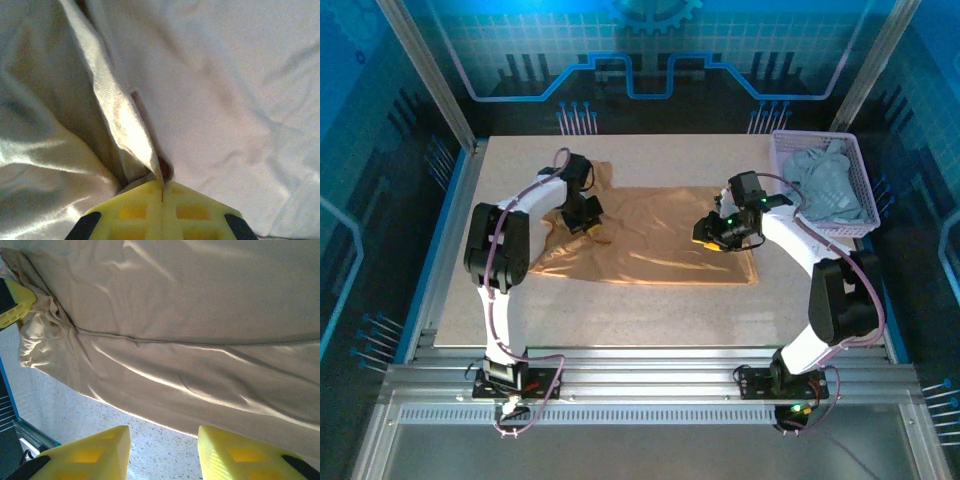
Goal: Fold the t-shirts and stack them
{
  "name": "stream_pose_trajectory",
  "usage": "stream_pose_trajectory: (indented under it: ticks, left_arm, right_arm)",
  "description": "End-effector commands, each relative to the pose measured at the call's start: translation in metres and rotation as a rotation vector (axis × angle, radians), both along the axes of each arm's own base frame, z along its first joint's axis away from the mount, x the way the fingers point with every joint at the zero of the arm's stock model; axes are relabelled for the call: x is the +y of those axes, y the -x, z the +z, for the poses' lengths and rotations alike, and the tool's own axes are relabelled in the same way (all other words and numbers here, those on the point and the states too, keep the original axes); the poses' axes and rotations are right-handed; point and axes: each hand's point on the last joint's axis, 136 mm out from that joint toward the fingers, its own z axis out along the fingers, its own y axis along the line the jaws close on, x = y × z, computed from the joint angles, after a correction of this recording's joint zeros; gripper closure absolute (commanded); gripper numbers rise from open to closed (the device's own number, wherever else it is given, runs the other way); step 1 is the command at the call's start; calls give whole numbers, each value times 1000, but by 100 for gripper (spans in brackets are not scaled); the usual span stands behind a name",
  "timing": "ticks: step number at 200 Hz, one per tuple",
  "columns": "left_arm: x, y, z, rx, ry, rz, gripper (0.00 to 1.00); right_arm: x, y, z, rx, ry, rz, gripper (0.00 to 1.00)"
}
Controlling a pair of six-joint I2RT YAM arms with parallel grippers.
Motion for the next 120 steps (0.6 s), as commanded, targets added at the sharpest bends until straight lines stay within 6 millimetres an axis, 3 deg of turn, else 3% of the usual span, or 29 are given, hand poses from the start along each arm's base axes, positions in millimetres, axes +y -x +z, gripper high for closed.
stream_pose_trajectory:
  ticks: [1,43,74,120]
  left_arm:
    - [-8,6,13,3,20,-39,100]
    - [-16,-8,30,-17,52,-37,100]
    - [-27,-21,30,2,71,-45,100]
    - [-63,-48,28,-10,157,-95,100]
  right_arm:
    - [-2,2,2,11,-18,-14,59]
    - [-3,2,3,9,-14,-19,60]
    - [-3,3,2,11,-14,-19,60]
    - [-3,5,1,16,-14,-18,60]
